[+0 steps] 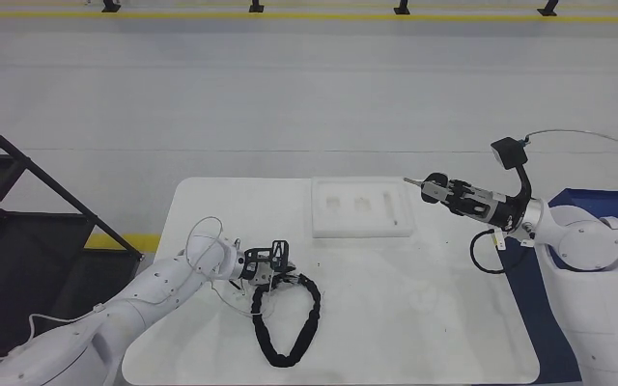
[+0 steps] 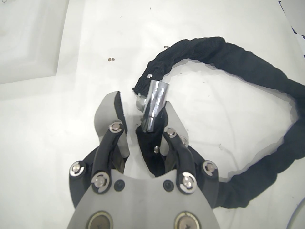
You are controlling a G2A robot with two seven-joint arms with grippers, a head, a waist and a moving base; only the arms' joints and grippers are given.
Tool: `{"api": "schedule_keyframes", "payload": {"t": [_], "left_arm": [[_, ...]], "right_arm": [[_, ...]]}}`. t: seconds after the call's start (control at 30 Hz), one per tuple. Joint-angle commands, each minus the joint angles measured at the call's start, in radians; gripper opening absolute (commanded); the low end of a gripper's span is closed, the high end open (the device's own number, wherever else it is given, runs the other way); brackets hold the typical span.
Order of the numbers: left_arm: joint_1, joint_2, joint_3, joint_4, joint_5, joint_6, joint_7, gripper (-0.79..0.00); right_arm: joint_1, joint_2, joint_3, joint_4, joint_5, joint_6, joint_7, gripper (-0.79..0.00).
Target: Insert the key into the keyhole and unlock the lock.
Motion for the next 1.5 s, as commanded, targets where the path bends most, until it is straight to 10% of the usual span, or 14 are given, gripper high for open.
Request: {"api": "schedule_keyframes", "payload": {"t": [0.0,0.63,1.47], "left_arm": [[-0.001,-0.004,-0.005,0.005,-0.002,-0.007,0.001,-0.785],[-0.007,0.037,-0.098,-0.13,-0.112,-0.121,0.147,-0.785],[-0.143,0.06,-0.124,-0.393,-0.204,-0.121,0.173,-0.785]], "right_arm": [[0.0,0.0,0.0,0.0,0.0,0.0,0.0,-0.785],[-0.003,0.0,-0.003,-0.002,-0.002,0.004,0.0,-0.785],[-0.005,0.029,-0.094,-0.191,0.06,0.396,0.286,-0.785]]}}
